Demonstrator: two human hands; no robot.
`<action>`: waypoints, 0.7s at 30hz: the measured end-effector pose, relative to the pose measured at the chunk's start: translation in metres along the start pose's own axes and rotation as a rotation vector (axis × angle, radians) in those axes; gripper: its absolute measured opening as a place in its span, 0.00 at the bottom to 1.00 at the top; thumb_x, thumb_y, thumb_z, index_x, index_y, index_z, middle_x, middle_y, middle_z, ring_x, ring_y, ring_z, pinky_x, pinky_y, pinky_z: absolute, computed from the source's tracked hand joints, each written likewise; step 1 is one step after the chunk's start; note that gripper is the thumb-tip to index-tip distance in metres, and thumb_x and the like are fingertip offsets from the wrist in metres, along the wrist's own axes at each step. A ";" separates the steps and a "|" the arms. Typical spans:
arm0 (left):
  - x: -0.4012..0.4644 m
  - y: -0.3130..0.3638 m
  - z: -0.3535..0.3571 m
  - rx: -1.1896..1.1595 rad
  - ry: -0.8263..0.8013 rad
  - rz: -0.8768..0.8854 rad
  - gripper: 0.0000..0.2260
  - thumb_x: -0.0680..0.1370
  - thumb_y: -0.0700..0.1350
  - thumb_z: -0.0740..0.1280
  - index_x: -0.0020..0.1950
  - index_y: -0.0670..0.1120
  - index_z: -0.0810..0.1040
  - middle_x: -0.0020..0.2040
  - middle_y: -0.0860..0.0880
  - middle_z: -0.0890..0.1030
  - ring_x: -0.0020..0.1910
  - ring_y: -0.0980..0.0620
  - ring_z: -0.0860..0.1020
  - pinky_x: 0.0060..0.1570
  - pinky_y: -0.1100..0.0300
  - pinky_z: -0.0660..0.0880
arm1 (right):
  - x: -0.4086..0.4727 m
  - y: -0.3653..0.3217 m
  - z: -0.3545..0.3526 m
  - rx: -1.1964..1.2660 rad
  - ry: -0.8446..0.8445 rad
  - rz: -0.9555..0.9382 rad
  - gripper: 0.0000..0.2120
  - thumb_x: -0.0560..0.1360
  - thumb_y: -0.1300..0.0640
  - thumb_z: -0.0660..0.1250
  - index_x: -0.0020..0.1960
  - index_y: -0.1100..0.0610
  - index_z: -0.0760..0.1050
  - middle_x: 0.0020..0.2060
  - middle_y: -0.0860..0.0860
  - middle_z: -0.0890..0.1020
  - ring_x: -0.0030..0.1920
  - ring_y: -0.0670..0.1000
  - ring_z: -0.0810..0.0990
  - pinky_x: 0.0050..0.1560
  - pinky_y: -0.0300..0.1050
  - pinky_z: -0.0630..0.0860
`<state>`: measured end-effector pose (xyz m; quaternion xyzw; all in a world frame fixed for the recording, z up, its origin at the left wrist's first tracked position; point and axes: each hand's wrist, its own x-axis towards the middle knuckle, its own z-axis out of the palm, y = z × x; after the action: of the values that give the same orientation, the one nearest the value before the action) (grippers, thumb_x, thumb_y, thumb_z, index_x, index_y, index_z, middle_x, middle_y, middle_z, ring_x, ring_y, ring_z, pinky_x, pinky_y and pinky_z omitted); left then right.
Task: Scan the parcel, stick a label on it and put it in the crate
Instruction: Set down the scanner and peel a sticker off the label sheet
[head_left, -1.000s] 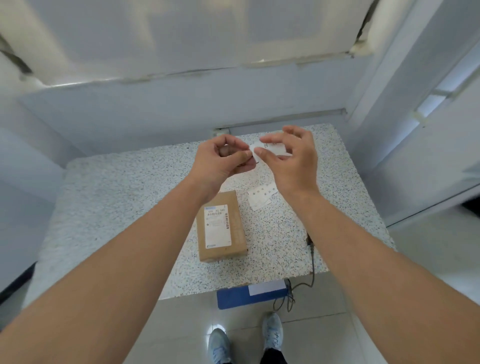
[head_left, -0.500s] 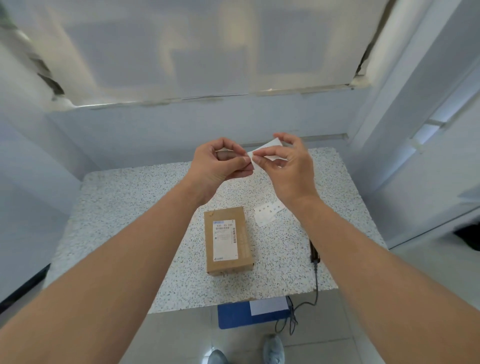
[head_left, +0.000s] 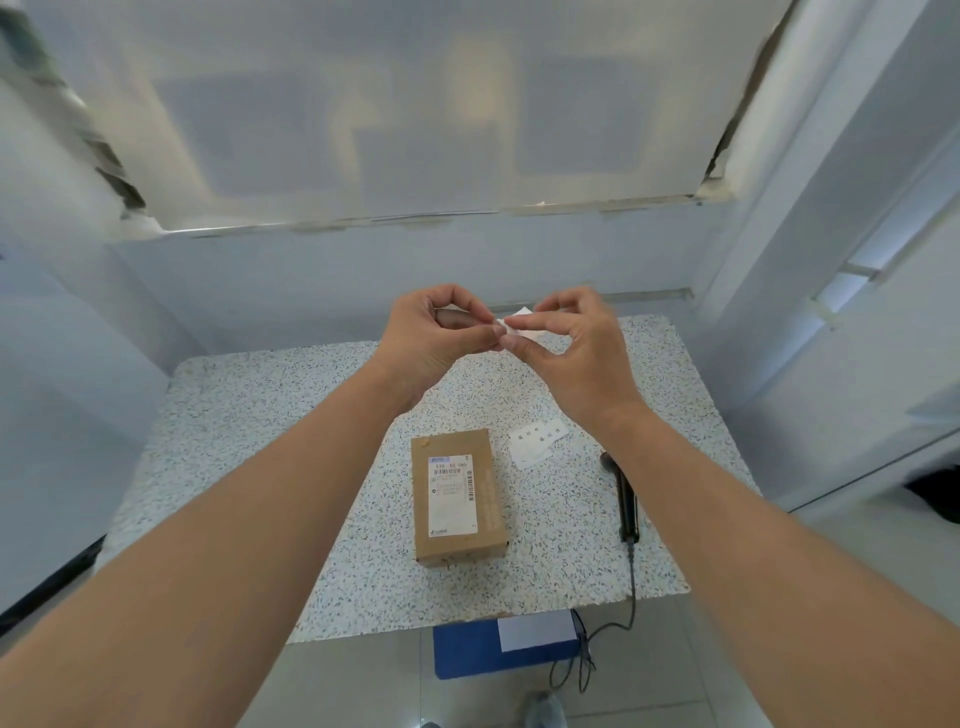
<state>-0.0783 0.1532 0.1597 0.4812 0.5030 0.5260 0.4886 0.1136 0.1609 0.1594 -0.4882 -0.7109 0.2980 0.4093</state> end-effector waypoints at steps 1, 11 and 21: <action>0.000 0.001 0.000 0.009 -0.005 0.005 0.09 0.71 0.33 0.79 0.47 0.37 0.81 0.42 0.37 0.87 0.43 0.40 0.88 0.47 0.55 0.83 | 0.000 -0.001 -0.001 -0.002 -0.009 -0.007 0.13 0.73 0.52 0.79 0.57 0.52 0.87 0.54 0.51 0.79 0.60 0.54 0.77 0.63 0.49 0.76; -0.003 0.006 0.000 0.097 -0.041 0.038 0.09 0.71 0.34 0.80 0.46 0.36 0.81 0.39 0.35 0.87 0.42 0.38 0.88 0.47 0.53 0.83 | -0.007 -0.001 0.001 -0.054 0.032 -0.114 0.09 0.76 0.59 0.76 0.56 0.56 0.87 0.46 0.49 0.87 0.46 0.46 0.84 0.45 0.31 0.76; -0.009 -0.002 -0.001 0.156 -0.070 0.017 0.11 0.71 0.33 0.80 0.47 0.33 0.80 0.39 0.37 0.87 0.42 0.37 0.87 0.48 0.50 0.84 | -0.015 0.007 0.005 -0.184 0.011 -0.200 0.11 0.74 0.61 0.77 0.56 0.58 0.87 0.45 0.51 0.89 0.43 0.45 0.84 0.45 0.24 0.72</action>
<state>-0.0782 0.1444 0.1580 0.5404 0.5210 0.4720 0.4624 0.1154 0.1489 0.1473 -0.4520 -0.7781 0.1863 0.3945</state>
